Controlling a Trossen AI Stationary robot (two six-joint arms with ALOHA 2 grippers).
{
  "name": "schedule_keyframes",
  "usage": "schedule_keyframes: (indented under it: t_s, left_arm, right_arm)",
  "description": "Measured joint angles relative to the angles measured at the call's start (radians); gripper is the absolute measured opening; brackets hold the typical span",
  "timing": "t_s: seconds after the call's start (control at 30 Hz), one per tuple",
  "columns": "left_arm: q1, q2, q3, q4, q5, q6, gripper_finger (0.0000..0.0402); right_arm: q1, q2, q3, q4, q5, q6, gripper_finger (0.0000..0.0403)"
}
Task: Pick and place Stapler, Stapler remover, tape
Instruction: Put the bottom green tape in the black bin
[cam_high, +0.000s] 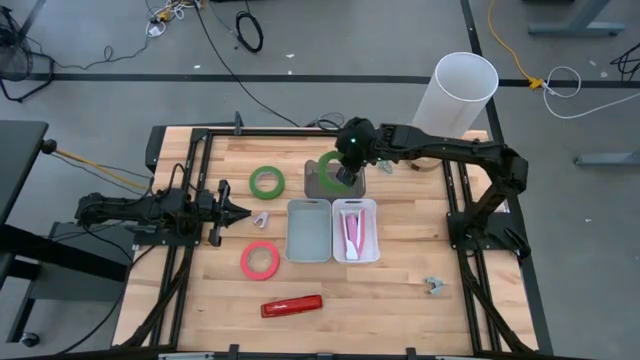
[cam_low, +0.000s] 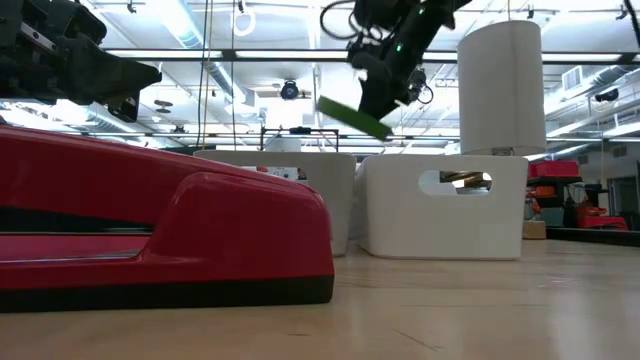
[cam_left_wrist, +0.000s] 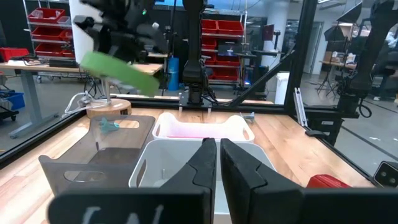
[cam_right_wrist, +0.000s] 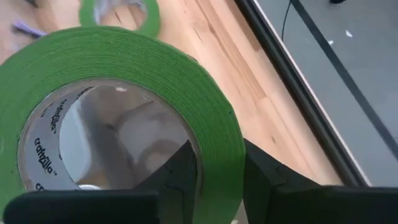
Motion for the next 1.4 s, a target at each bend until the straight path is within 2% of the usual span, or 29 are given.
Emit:
schedule_keyframes:
  t_s: [0.3, 0.63, 0.93, 1.4]
  left_arm:
    - [0.000, 0.000, 0.000, 0.000, 0.000, -0.001, 0.0028]
    - [0.000, 0.000, 0.000, 0.000, 0.000, 0.000, 0.0028]
    - [0.000, 0.000, 0.000, 0.000, 0.000, 0.000, 0.0028]
    - [0.000, 0.000, 0.000, 0.000, 0.000, 0.000, 0.0028]
  right_arm:
    - [-0.023, 0.126, 0.000, 0.096, 0.002, -0.035, 0.0094]
    - [-0.024, 0.201, 0.000, 0.165, 0.000, -0.022, 0.0094]
    - [-0.024, 0.224, 0.000, 0.181, -0.052, 0.023, 0.0094]
    - [-0.024, 0.224, 0.000, 0.142, -0.015, 0.075, 0.0094]
